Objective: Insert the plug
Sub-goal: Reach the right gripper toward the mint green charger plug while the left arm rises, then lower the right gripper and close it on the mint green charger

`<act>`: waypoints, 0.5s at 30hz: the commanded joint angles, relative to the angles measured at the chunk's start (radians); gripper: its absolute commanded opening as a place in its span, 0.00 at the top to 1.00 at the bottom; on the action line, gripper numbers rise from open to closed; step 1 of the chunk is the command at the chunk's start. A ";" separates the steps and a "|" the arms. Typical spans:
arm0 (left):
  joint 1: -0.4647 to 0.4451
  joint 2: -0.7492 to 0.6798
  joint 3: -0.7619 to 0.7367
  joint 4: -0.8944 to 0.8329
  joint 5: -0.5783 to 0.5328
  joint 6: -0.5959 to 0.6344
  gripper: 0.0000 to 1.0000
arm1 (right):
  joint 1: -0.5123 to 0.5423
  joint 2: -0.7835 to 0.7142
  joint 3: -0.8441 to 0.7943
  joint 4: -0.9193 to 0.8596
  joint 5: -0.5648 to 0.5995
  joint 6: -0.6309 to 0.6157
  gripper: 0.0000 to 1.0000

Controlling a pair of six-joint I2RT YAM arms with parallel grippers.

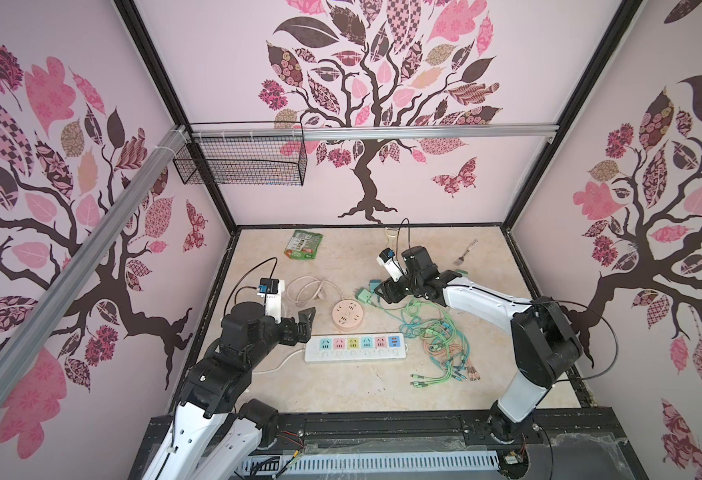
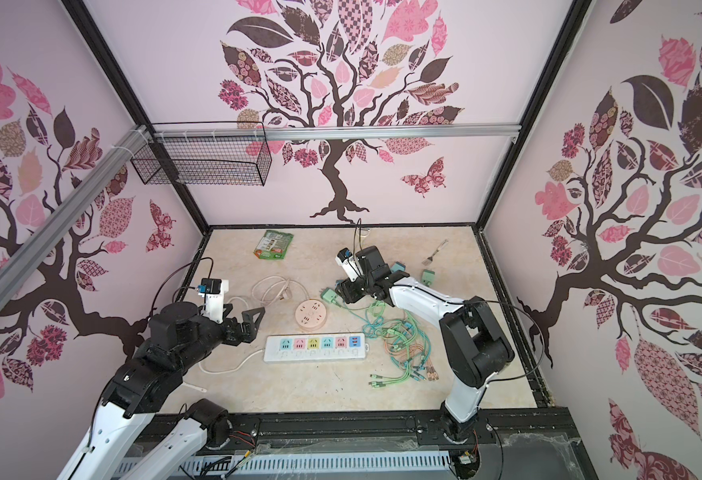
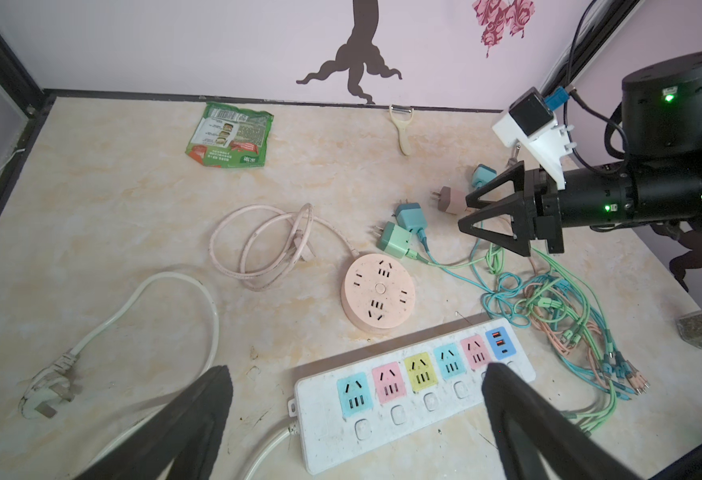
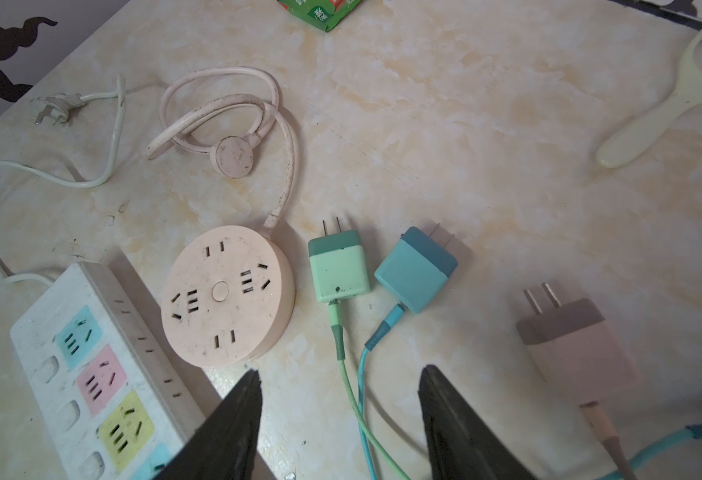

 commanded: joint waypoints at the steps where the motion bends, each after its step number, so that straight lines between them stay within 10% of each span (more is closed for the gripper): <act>1: -0.001 -0.013 -0.040 0.042 0.012 -0.004 0.02 | 0.013 0.075 0.064 -0.018 -0.009 0.008 0.40; 15: -0.001 -0.022 -0.046 0.043 0.009 -0.004 0.02 | 0.042 0.253 0.165 -0.034 0.026 0.004 0.41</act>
